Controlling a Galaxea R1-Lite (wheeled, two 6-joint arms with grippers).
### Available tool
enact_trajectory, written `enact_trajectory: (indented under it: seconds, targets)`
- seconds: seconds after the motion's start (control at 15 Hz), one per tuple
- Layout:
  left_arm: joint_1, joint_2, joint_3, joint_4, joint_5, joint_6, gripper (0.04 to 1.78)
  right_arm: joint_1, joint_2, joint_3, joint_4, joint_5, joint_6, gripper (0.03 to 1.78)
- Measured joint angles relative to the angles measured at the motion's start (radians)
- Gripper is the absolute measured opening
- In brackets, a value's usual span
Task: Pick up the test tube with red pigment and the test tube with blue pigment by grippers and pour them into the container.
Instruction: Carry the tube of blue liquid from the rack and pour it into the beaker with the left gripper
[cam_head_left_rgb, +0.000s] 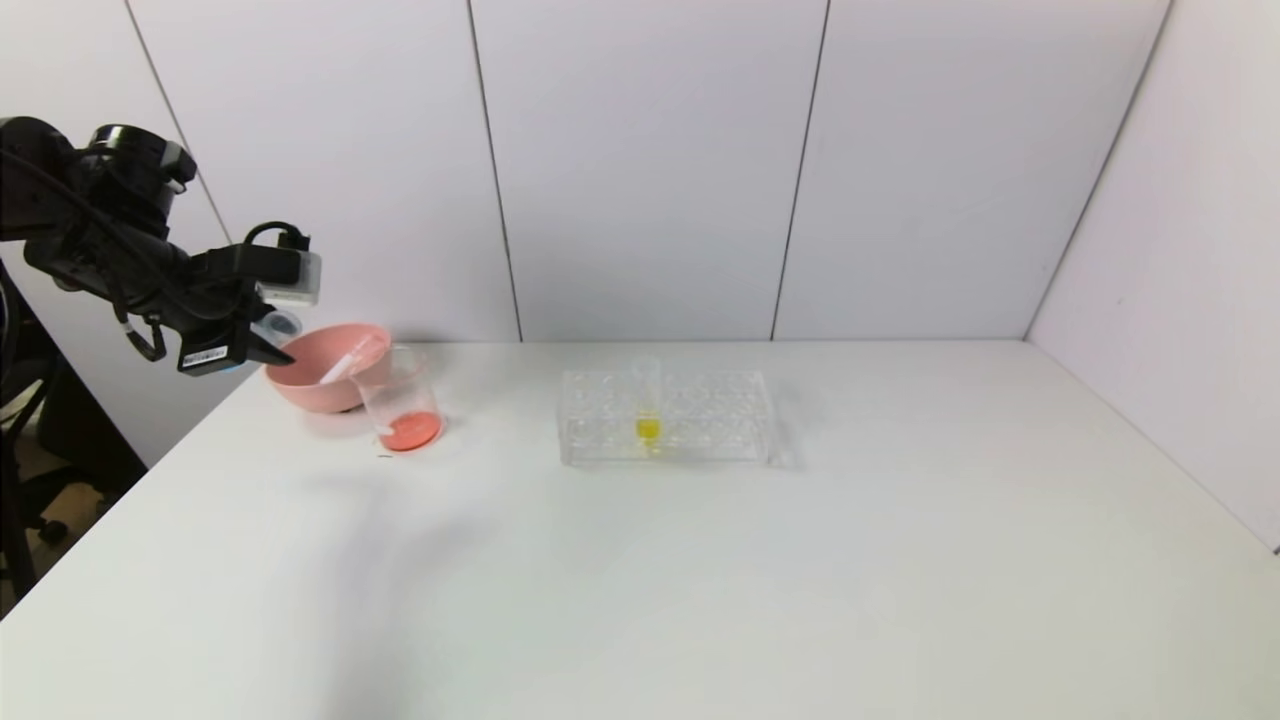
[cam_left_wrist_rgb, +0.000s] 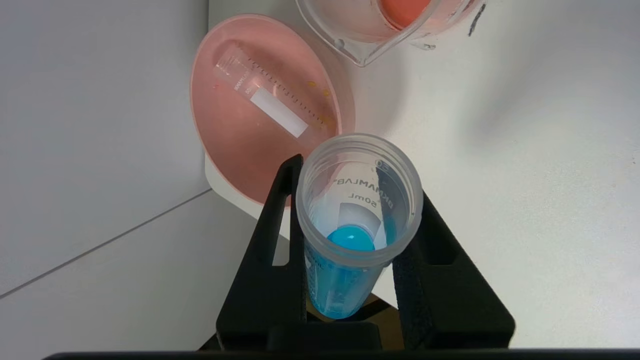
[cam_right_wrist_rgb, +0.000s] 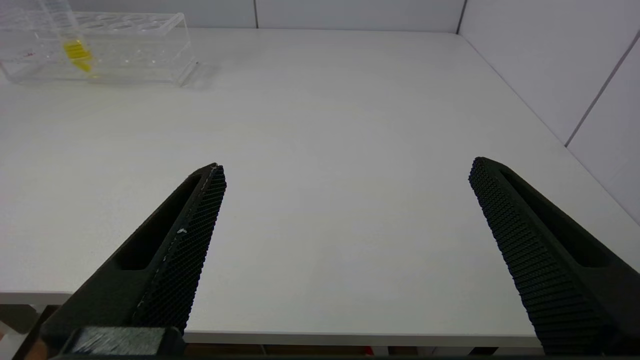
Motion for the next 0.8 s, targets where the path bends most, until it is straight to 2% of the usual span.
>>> enact_trajectory:
  seconds: [0.2,0.8]
  targets:
    - [-0.003,-0.006,0.0,0.04,0.0,-0.021,0.5,0.0,0.0,0.0,0.0,0.0,0.0,1.77]
    - [-0.023,-0.01,0.011,0.047,-0.026,-0.061,0.5,0.0,0.0,0.0,0.0,0.0,0.0,1.78]
